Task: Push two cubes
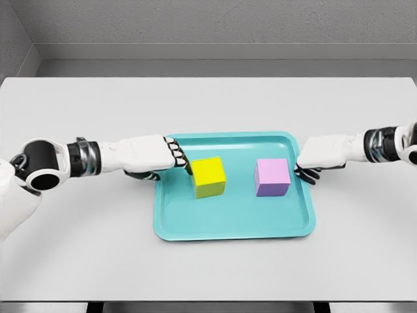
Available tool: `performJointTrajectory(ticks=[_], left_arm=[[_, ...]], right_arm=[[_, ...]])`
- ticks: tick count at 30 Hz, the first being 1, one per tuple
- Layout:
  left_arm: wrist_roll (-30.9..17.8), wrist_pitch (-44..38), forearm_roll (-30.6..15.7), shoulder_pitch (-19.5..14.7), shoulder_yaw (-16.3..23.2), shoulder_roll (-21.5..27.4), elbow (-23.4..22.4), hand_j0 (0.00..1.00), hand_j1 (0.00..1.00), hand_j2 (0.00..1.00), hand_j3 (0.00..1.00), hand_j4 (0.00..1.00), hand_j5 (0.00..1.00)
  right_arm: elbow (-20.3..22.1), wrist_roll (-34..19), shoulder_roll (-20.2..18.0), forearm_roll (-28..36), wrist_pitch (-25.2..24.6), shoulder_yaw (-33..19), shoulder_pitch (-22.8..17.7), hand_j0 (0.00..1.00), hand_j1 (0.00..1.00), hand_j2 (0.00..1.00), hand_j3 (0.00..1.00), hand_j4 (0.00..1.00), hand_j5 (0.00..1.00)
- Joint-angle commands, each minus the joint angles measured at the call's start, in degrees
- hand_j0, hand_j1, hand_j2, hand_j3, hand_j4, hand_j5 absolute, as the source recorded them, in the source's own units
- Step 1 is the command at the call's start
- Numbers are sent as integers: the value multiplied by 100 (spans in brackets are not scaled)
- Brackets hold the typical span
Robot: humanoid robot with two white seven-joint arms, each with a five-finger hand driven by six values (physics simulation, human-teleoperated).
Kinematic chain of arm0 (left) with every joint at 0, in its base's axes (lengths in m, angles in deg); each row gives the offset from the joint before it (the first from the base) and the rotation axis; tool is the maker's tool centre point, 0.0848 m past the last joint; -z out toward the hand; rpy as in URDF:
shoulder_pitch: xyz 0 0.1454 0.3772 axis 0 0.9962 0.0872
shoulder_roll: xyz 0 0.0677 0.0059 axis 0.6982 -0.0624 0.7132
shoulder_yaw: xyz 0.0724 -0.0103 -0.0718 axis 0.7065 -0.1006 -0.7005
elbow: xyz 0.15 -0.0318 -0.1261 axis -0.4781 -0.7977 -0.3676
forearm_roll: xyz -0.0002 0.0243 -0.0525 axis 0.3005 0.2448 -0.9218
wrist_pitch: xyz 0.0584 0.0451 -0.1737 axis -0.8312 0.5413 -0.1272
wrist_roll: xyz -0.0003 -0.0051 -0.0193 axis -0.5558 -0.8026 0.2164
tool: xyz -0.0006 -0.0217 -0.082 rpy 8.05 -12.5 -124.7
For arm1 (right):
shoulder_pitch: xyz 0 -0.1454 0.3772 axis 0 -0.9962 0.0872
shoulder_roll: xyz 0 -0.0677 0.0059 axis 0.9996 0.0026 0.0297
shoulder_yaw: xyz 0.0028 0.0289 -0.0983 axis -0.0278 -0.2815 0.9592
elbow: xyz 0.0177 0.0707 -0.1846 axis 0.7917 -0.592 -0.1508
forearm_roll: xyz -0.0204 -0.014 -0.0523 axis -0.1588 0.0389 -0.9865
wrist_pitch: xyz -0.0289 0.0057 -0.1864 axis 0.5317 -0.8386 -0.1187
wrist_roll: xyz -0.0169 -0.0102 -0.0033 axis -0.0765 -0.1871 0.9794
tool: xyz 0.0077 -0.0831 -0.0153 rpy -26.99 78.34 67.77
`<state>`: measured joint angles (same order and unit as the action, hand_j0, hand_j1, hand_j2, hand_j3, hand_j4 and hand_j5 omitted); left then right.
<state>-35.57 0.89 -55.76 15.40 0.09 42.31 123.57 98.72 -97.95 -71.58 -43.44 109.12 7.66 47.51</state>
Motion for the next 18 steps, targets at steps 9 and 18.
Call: performJointTrajectory(ticks=[9, 18], left_arm=[[2, -15, -31, -35, -15, -25, -406, 76, 76, 76, 76, 76, 76], [2, -15, -48, -167, 143, -236, -459, 76, 76, 76, 76, 76, 76]], right_arm=[[60, 0, 84, 21, -11, 229, 26, 13, 13, 13, 13, 13, 13], [210, 0, 119, 21, -11, 238, 70, 14, 14, 14, 14, 14, 14]])
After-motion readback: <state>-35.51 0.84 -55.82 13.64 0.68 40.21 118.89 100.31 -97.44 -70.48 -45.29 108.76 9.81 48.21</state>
